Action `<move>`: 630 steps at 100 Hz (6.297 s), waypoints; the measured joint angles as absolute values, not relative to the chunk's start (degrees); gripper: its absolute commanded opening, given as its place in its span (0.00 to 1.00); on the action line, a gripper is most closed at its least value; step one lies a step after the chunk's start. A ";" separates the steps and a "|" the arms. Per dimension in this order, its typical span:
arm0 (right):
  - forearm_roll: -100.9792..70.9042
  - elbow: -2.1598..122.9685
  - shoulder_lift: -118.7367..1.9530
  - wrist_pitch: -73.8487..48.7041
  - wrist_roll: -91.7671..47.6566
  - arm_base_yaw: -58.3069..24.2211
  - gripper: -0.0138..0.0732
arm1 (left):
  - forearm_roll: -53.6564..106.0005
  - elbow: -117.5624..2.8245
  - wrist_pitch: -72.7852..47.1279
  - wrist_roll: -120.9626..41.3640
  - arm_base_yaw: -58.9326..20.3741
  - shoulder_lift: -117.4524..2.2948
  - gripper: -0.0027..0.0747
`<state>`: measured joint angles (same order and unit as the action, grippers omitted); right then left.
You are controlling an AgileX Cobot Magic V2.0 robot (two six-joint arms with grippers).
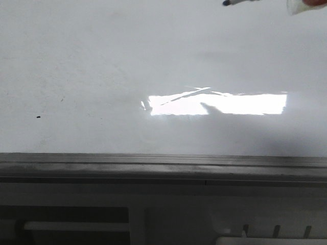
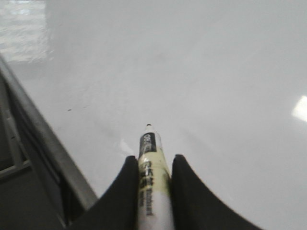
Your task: Write number 6 on whiteboard
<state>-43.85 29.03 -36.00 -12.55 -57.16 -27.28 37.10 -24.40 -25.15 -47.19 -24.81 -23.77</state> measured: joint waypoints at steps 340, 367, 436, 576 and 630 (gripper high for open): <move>-34.39 39.78 -48.98 -30.44 -47.56 -36.08 0.11 | 52.14 -42.57 -43.17 -76.67 -38.35 -55.23 0.55; -34.39 39.78 -51.52 -28.20 -47.65 -42.31 0.11 | 51.88 -48.77 -38.41 -77.74 -47.45 -66.12 0.55; -33.45 39.78 -54.77 -28.41 -48.92 -42.40 0.11 | 50.83 -49.47 -38.80 -79.10 -47.78 -73.30 0.01; -35.20 39.78 -36.50 -21.34 -46.72 -29.63 0.08 | 88.23 -37.04 16.71 -66.62 -54.54 -72.38 0.01; -35.95 39.78 -36.50 -21.73 -45.40 -29.63 0.08 | 87.33 -38.84 19.64 -49.63 -55.46 -78.16 0.01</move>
<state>-35.95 39.78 -36.50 -21.73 -45.40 -29.63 87.33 -38.84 19.64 -49.63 -55.46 -78.16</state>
